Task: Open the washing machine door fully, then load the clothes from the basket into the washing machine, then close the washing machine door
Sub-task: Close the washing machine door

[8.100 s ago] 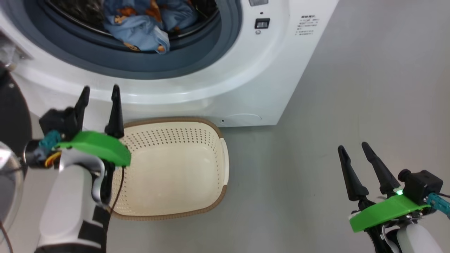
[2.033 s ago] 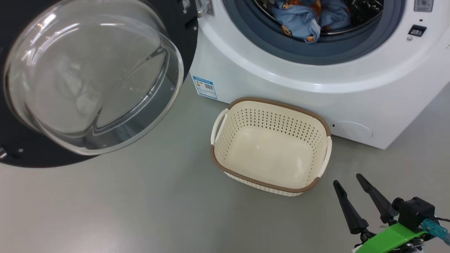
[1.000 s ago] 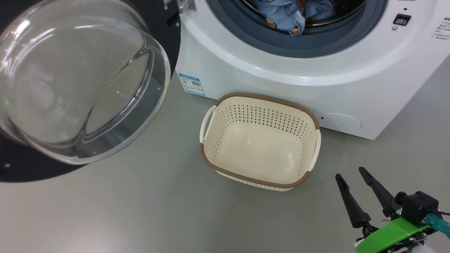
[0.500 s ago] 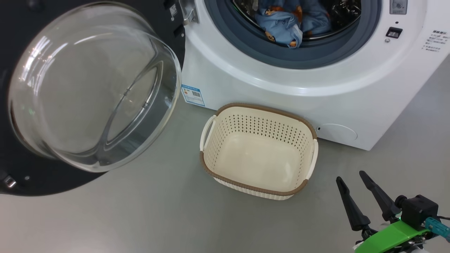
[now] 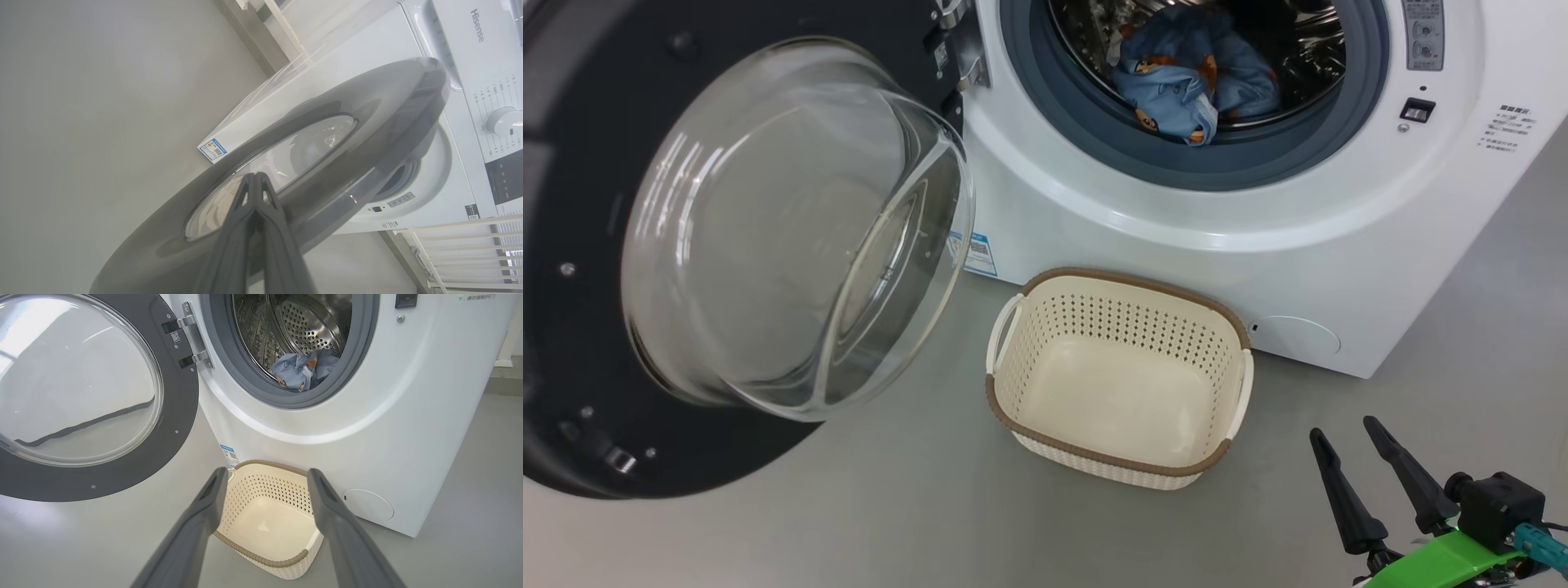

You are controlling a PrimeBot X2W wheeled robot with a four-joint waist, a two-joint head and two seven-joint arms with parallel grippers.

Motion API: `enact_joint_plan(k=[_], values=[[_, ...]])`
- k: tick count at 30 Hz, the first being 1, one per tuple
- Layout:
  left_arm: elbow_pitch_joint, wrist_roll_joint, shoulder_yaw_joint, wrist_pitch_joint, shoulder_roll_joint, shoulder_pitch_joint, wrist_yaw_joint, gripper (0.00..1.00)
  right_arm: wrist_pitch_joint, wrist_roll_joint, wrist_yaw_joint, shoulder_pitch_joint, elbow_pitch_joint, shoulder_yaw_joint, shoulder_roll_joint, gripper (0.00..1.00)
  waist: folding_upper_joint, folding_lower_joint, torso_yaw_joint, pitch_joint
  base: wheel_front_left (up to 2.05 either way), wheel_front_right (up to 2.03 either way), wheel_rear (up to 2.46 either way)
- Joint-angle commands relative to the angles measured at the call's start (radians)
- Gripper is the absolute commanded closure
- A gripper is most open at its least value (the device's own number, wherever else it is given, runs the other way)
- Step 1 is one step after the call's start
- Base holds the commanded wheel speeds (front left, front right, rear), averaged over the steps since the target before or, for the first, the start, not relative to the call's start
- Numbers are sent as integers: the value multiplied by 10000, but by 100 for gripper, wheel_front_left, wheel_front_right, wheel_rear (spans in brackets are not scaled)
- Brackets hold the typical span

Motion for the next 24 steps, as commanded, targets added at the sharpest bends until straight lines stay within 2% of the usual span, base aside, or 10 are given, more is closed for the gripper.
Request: enact_joint_plan(k=[1,12,24], values=[[-426,-319,201,346,500,-7,-84,100,-48,-125,16,35,-232,144,-67,0,0,0,-27,-56,0,0,0],[-1864,-1116,221,1503,475,570,-84,100,-48,-162,16,257,-272,-118,71,0,0,0,-222,-337,0,0,0],[-3741,-1526,-41,2629,-125,894,-84,100,-48,-181,16,311,-267,-235,233,0,0,0,-864,-523,0,0,0]])
